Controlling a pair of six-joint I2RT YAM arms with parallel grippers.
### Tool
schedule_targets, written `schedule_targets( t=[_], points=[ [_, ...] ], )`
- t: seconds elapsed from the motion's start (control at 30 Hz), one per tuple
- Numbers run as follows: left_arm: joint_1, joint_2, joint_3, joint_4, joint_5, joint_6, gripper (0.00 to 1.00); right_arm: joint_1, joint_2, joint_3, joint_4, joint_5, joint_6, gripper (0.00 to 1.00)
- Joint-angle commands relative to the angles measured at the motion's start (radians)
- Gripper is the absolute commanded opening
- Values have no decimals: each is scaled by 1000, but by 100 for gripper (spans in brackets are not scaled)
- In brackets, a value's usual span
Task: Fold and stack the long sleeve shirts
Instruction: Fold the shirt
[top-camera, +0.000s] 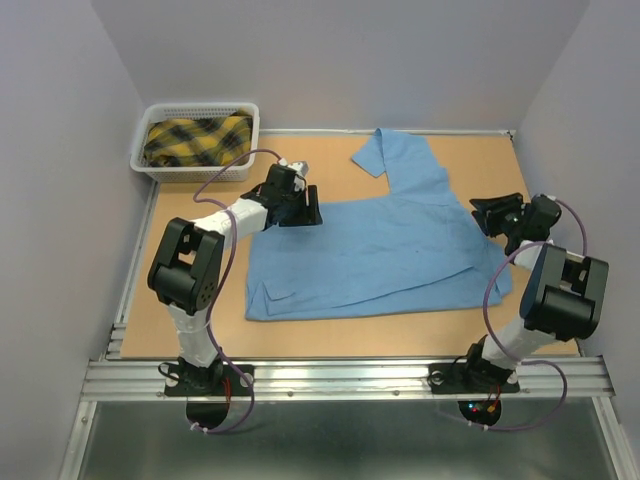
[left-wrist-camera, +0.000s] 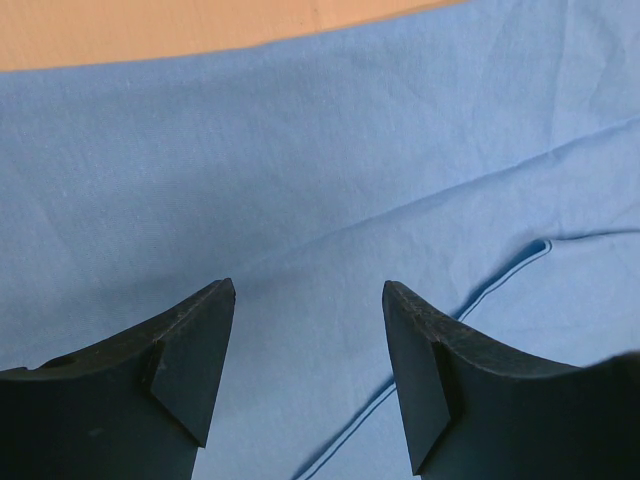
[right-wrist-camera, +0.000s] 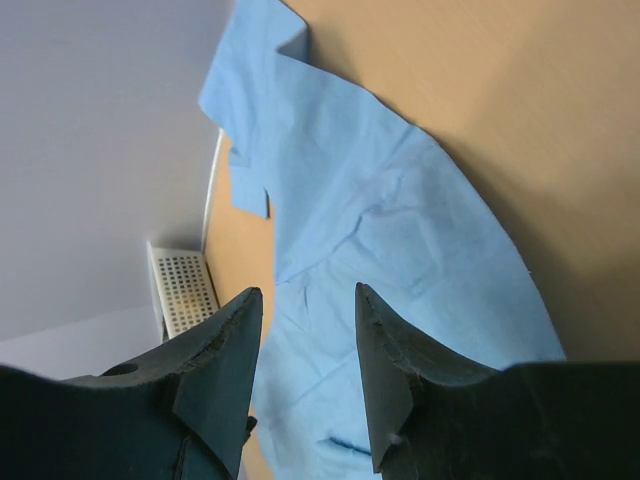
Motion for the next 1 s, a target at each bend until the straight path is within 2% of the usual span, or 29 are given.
schedule_targets(
  t=[0.0,0.13,0.23,0.53,0.77,0.83,0.97],
  points=[
    [2,2,3,32,-2,-13,72,14,94,-7,184,-71,46,48],
    [25,5,-54,46,-4,-39,70,14,185,-22,239,-34,41,48],
    [65,5,-100,91,12,-65,69,2,229,-94,278,33,29,47],
    [146,14,-204,120,52,-137,68,-145,260,-212,344,5,29,46],
    [154,-41,-213,118,96,-157,68,-145,139,-148,302,-98,6,46],
    [152,-90,-192,105,113,-142,68,-130,78,-79,217,-106,-41,46],
    [146,-139,-114,76,142,-111,68,-50,70,46,155,-153,-81,46]
  ],
)
